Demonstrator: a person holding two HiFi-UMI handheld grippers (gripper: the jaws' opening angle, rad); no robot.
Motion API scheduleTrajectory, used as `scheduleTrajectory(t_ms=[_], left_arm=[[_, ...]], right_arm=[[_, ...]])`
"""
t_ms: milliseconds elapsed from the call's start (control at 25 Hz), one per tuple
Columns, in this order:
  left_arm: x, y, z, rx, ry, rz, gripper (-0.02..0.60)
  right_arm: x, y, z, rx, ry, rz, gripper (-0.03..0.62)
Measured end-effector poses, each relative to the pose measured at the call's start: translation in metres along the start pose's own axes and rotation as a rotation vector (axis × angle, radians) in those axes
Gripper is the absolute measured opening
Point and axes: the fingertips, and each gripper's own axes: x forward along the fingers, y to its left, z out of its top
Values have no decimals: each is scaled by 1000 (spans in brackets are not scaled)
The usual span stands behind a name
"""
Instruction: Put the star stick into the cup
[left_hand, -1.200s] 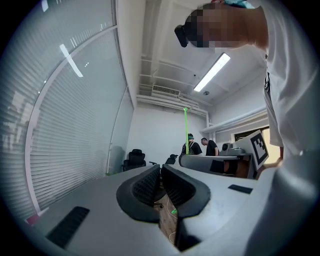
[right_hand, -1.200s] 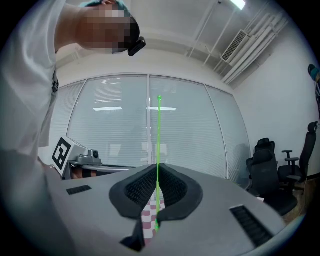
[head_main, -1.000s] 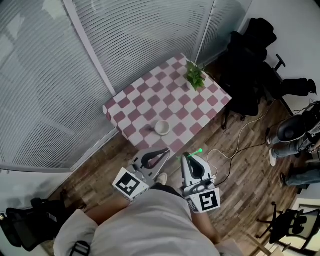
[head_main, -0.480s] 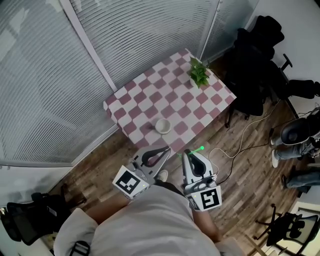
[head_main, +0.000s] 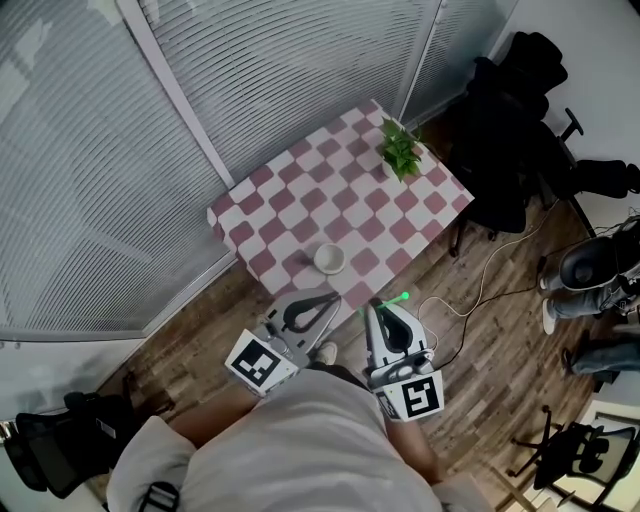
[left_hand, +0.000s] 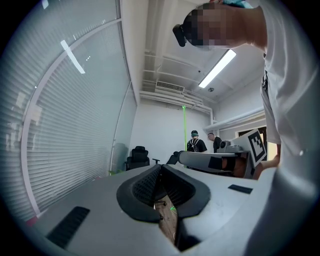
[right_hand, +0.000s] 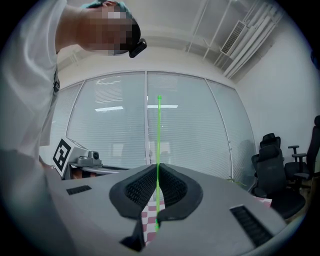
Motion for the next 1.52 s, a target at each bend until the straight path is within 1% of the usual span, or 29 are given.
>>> scheduleTrajectory(t_ms=[400, 520, 640, 760, 920, 1240, 1520], left_arm=[[2, 26, -9, -9, 27, -37, 43], [3, 36, -12, -24, 20, -44, 41], [4, 48, -18, -21, 23, -48, 41], [4, 59, -25, -15, 33, -52, 41], [7, 70, -37, -27, 61, -59, 41], [15, 86, -59, -22, 75, -89, 41], [20, 100, -76, -40, 81, -99, 41]], right_arm=[[26, -2, -14, 2, 11, -16, 38], [33, -6, -25, 5, 13, -23, 38], [39, -9, -35, 6, 20, -32, 38], [45, -11, -42, 3, 18, -38, 38], [55, -16, -53, 0, 21, -49, 38], [75, -22, -76, -5, 38, -50, 38], [88, -25, -93, -9, 38, -49, 38]])
